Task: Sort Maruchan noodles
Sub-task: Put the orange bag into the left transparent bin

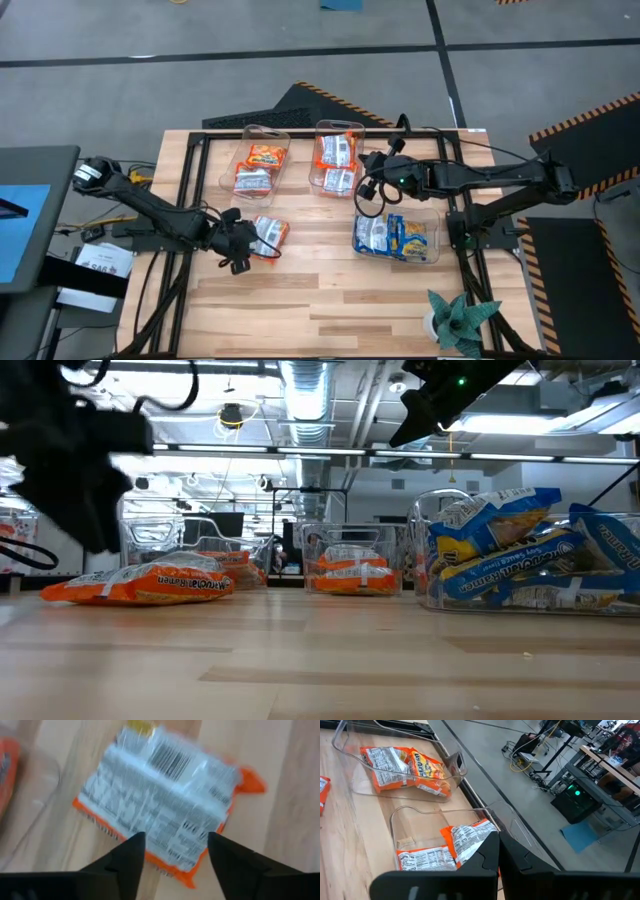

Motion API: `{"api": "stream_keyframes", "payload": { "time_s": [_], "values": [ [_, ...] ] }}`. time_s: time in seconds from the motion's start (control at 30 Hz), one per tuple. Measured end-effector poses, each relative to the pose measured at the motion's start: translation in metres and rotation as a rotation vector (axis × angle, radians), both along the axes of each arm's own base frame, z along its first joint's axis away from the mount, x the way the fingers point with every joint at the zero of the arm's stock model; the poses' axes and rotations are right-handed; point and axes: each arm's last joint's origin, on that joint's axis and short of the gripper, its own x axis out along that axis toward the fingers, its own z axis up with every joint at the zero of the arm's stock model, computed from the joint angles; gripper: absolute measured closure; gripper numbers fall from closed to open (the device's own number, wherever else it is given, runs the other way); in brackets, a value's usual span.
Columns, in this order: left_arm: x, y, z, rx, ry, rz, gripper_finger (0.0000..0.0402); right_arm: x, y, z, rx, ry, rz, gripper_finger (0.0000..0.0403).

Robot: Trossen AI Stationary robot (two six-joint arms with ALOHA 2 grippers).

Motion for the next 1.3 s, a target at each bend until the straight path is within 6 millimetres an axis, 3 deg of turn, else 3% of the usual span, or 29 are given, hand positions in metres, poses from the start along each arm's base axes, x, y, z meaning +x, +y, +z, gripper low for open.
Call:
{"api": "stream_keyframes", "payload": {
  "time_s": [0.3, 0.73, 0.87, 1.03, 1.17, 1.3],
  "values": [
    [-0.013, -0.006, -0.027, -0.017, -0.021, -0.014, 0.0122, 0.0, 0.0, 0.0, 0.0, 0.0, 0.0, 0.0381],
    [-0.03, 0.005, -0.058, 0.143, -0.062, 0.007, 0.0123, 0.0, 0.0, 0.0, 0.011, -0.011, -0.006, 0.0381],
    [-0.034, 0.008, -0.066, 0.122, -0.094, 0.075, 0.0183, 0.0, 0.0, 0.0, 0.01, -0.011, -0.006, 0.0381],
    [-0.034, 0.008, -0.067, 0.113, -0.134, 0.121, 0.0364, 0.0, 0.0, 0.0, 0.011, -0.012, -0.006, 0.0381],
    [-0.024, 0.003, -0.056, 0.082, -0.181, 0.091, 0.0394, 0.0, 0.0, 0.0, 0.011, -0.012, -0.006, 0.0381],
    [-0.003, -0.01, -0.023, 0.088, -0.255, -0.034, 0.04, 0.0, 0.0, 0.0, 0.011, -0.012, -0.006, 0.0381]
  ]
}}
